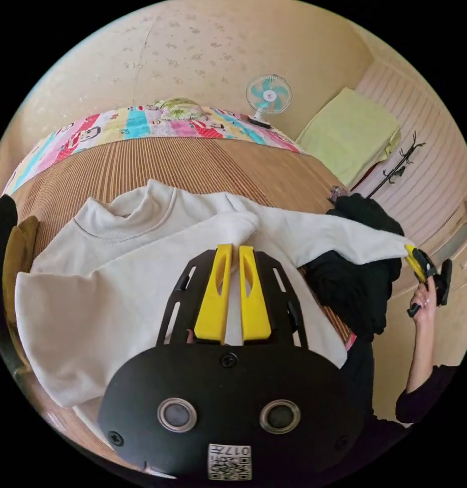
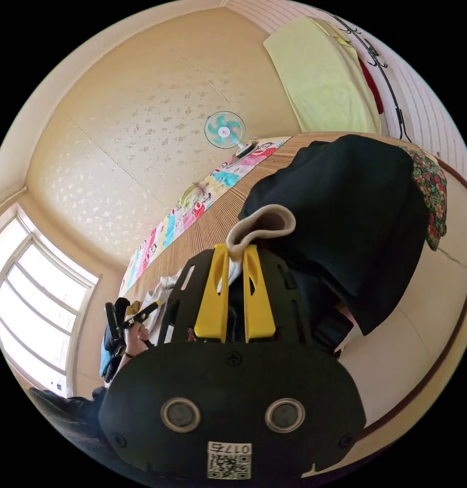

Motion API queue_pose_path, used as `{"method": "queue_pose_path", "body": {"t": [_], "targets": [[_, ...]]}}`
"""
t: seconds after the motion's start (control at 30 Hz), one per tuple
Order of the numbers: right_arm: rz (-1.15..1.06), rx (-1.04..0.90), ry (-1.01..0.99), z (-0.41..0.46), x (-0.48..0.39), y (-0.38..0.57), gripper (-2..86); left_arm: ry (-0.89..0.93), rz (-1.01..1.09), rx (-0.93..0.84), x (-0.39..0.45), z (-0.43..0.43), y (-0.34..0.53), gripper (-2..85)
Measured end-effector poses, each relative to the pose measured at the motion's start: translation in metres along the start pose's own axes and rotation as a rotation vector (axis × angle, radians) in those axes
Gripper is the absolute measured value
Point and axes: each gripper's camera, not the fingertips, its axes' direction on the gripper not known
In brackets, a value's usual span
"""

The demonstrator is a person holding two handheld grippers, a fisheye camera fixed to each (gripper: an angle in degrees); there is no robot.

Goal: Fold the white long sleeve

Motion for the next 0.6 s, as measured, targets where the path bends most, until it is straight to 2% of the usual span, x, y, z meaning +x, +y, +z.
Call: {"method": "queue_pose_path", "body": {"t": [0.03, 0.1, 0.27, 0.37, 0.47, 0.6], "targets": [[0.004, -0.02, -0.008, 0.002, 0.01, 0.002, 2.6, 0.057, -0.018, 0.094, -0.001, -0.022, -0.005, 2.6], [0.019, -0.034, -0.019, 0.005, 0.023, 0.005, 2.7, 0.064, -0.018, 0.122, 0.004, -0.027, -0.015, 3.1], [0.087, 0.013, -0.095, 0.005, 0.036, 0.001, 2.8, 0.063, 0.033, -0.074, 0.021, 0.032, -0.009, 7.6], [0.089, 0.087, -0.182, -0.003, 0.017, -0.017, 3.0, 0.104, -0.019, -0.036, 0.017, 0.002, 0.026, 11.1], [-0.009, 0.088, -0.334, 0.011, -0.045, -0.048, 3.2, 0.121, -0.074, 0.009, 0.006, -0.056, 0.08, 11.4], [-0.287, -0.072, -0.649, 0.073, -0.205, -0.058, 3.9, 0.041, -0.21, 0.068, -0.013, -0.142, 0.164, 11.6]]}}
